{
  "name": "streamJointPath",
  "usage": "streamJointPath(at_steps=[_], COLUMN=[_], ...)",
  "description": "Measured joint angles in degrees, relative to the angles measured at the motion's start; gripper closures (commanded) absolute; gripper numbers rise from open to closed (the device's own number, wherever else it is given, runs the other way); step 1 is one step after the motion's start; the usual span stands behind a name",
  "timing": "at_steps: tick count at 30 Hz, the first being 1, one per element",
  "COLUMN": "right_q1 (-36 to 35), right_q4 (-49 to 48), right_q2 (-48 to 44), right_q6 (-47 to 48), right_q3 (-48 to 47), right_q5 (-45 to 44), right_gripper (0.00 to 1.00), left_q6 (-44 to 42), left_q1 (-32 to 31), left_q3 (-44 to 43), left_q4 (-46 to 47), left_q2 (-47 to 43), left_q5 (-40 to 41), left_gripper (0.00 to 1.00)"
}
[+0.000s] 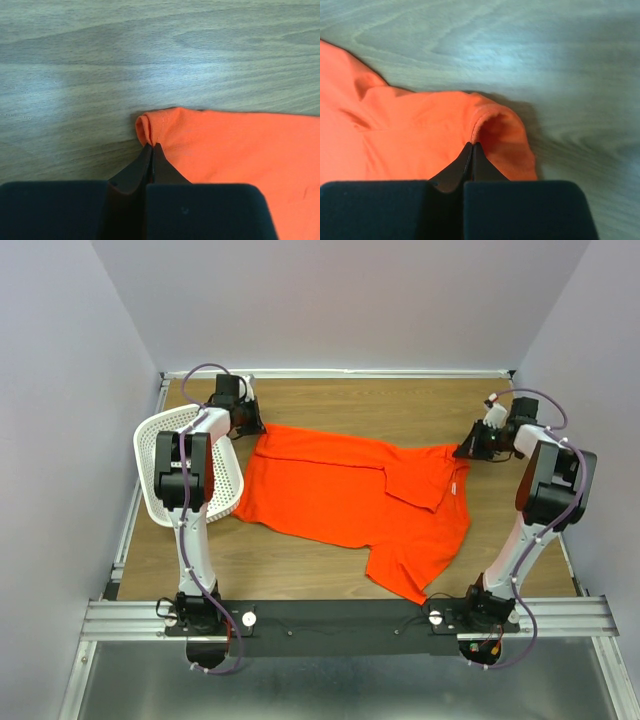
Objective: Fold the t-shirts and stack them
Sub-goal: Fold the tshirt
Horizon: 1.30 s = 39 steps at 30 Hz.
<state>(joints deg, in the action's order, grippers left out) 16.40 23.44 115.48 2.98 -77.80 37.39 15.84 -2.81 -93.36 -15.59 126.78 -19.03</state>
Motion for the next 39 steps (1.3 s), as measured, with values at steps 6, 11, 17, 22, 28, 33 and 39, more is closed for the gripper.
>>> streamJointPath(at_steps=[6,11,17,22,28,33,39], right_q1=[3.3,4.4,5.3,5.5,6.4,6.6,6.6], right_q4=[0.0,0.0,0.0,0.1,0.3,0.6,-0.3], right_q2=[-2.9,-5.9,-6.3,-6.3,-8.8,-8.7,-1.8], right_q6=[0.5,1.4,1.7,3.2,5.6,5.6,3.5], right_q3=[4.1,7.0,7.6,8.3,9.2,6.0,-2.4], right_q5=[-0.1,0.0,0.0,0.2,0.0,0.3,3.1], right_gripper=[0.99,0.99,0.92,0.7,0.47,0.36,0.48], left_q6=[0.2,0.6,1.0,1.2,1.2,1.2,1.1], left_q1=[0.3,0.7,0.9,0.9,1.0,1.0,1.0], left_q3=[-0.1,-0.2,-0.4,-0.9,-2.2,-2.5,-2.5], left_q4=[0.0,0.0,-0.1,0.0,0.0,0.0,0.0], left_q2=[0.0,0.0,0.0,0.1,1.0,1.5,1.7], left_q5=[0.0,0.0,-0.2,-1.1,-1.7,-2.1,-2.5], left_gripper=[1.0,1.0,1.0,1.0,1.0,1.0,1.0])
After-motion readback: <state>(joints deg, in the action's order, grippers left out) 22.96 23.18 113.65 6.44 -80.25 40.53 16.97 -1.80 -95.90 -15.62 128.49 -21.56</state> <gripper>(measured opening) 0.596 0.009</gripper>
